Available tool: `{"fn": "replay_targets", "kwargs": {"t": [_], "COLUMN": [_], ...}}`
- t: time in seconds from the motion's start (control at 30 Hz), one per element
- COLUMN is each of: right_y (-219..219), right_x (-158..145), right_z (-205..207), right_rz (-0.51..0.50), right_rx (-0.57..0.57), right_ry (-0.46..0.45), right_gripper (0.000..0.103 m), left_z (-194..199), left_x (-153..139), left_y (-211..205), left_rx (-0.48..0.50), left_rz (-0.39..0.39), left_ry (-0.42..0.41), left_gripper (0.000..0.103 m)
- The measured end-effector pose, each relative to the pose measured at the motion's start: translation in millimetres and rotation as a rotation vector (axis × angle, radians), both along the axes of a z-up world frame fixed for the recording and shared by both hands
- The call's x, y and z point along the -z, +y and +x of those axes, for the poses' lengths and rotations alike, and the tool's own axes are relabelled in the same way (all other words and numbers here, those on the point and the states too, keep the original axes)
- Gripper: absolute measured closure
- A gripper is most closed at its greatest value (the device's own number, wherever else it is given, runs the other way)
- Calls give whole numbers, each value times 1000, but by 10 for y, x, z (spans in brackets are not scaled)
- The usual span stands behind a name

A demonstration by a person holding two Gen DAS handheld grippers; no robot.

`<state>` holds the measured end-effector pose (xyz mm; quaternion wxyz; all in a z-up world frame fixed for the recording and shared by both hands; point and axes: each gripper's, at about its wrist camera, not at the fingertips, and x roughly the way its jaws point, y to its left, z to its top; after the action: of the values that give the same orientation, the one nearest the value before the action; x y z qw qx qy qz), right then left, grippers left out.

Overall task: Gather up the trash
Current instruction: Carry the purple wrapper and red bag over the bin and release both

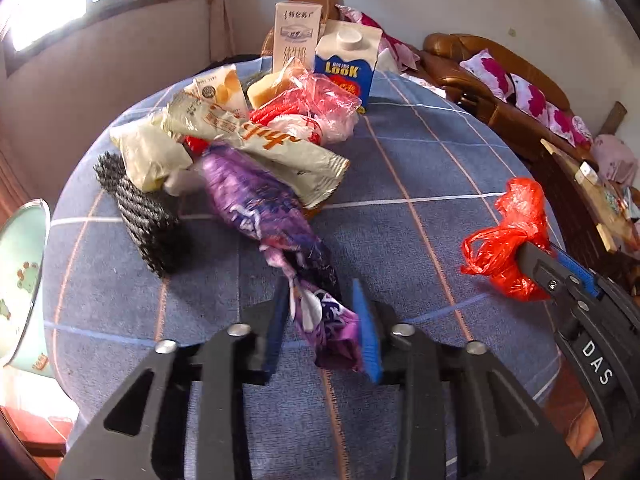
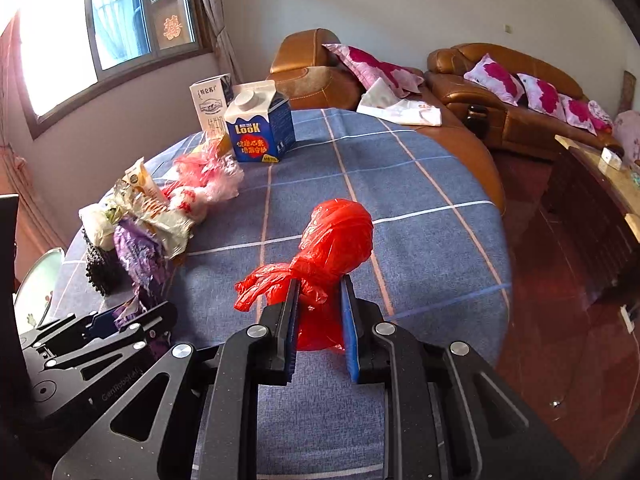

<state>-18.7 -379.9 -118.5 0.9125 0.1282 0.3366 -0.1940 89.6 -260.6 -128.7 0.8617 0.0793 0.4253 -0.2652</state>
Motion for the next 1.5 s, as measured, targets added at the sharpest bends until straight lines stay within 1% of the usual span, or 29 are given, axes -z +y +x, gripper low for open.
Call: {"fn": "replay_targets", "kwargs": {"t": [0.03, 0.1, 0.23, 0.33, 0.5, 0.6, 0.7, 0.8, 0.97, 1.03, 1.17, 1.23, 1.5], "right_y": [17, 50, 103, 178, 354, 529, 689, 836, 1012, 1087, 1239, 1316, 1707], "right_x": [-7, -36, -111, -167, -222, -255, -279, -306, -351, -369, -398, -403, -412], "right_z": [-1, -13, -33, -59, -35, 19, 85, 127, 171, 198, 273, 326, 574], "right_rz": [-3, -13, -21, -36, -37, -46, -56, -71, -90, -96, -108, -107, -114], "right_rx": [0, 3, 5, -3, -32, -69, -101, -122, -149, -165, -203, -223, -326], "right_ry": [-2, -8, -23, -31, -41, -44, -43, -46, -47, -47, -51, -51, -54], "right_gripper": [83, 83, 83, 83, 83, 83, 83, 83, 83, 83, 83, 83, 83], "left_z": [-18, -55, -150, -227, -298, -351, -348, -401, -489, -478, -407, -355, -183], "left_x": [-19, -62, -156, -213, -291, -344, -392, -441, -572, -622, -705, -706, -703], "left_y": [10, 42, 199, 391, 765, 987, 1160, 1249, 1404, 1505, 1836, 1982, 2530], "left_rx": [13, 41, 66, 80, 52, 18, -2, 14, 56, 37, -56, -104, -247], "left_rz": [4, 3, -3, -11, -24, -21, -40, -49, -92, -104, -99, -80, -89], "left_ry": [-16, -29, -51, -62, -71, -102, -105, -127, -161, -168, -178, -181, -174], "left_gripper": [86, 89, 89, 89, 89, 89, 89, 89, 89, 89, 89, 89, 89]}}
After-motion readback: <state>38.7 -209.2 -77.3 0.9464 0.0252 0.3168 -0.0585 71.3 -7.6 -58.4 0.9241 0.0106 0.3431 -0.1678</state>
